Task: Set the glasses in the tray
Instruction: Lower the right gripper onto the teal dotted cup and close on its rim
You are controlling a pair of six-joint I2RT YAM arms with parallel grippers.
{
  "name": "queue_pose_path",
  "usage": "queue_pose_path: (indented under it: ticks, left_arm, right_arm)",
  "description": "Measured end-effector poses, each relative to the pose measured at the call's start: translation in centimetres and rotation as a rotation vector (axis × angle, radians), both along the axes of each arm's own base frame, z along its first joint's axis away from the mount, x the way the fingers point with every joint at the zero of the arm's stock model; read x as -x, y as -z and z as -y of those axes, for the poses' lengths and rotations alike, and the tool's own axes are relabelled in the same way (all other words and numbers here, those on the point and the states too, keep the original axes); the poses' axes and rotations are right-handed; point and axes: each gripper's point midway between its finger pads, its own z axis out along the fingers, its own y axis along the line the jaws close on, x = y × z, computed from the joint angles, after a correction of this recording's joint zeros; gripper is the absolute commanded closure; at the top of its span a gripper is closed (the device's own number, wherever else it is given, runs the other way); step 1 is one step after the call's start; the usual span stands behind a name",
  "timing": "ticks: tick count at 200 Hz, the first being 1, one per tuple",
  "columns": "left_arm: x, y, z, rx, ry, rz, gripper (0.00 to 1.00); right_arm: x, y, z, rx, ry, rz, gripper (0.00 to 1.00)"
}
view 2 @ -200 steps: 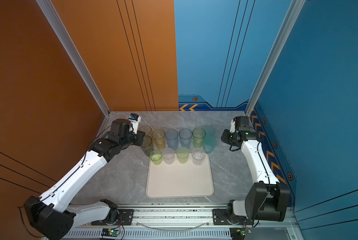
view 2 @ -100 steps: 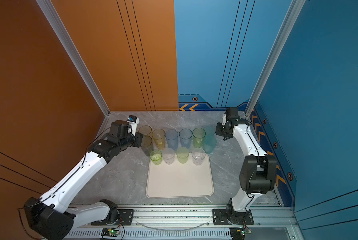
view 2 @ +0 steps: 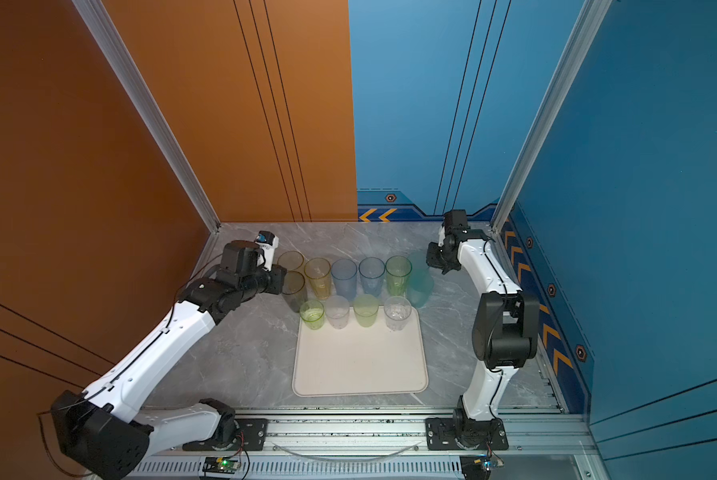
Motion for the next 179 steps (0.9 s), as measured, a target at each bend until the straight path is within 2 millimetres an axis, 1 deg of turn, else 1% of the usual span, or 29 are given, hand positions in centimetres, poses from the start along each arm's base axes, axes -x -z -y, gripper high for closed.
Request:
queue_pose_path:
  ticks: [71, 98, 125, 162, 179]
  left_arm:
    - [-0.1, 0.3, 0.0, 0.0, 0.001, -0.008, 0.76]
    - [-0.2, 0.5, -0.1, -0.001, -0.001, -0.014, 0.76]
    - [-0.3, 0.7, 0.0, -0.003, -0.001, -0.019, 0.76]
    - [-0.3, 0.9, 0.0, -0.004, 0.0, -0.024, 0.77]
    - [-0.3, 0.9, 0.0, -0.003, 0.0, -0.027, 0.77]
  right_arm:
    - [-0.9, 1.4, -0.4, 0.008, -0.007, -0.033, 0.81]
    - [-1.1, 1.4, -0.1, 0.025, 0.001, -0.033, 0.81]
    - [-1.5, 1.4, -0.2, 0.026, -0.002, -0.033, 0.81]
    - [-2.0, 2.5, -0.5, 0.033, -0.008, -0.055, 0.82]
    - [-2.0, 2.9, -0.7, 0.034, -0.012, -0.065, 0.84]
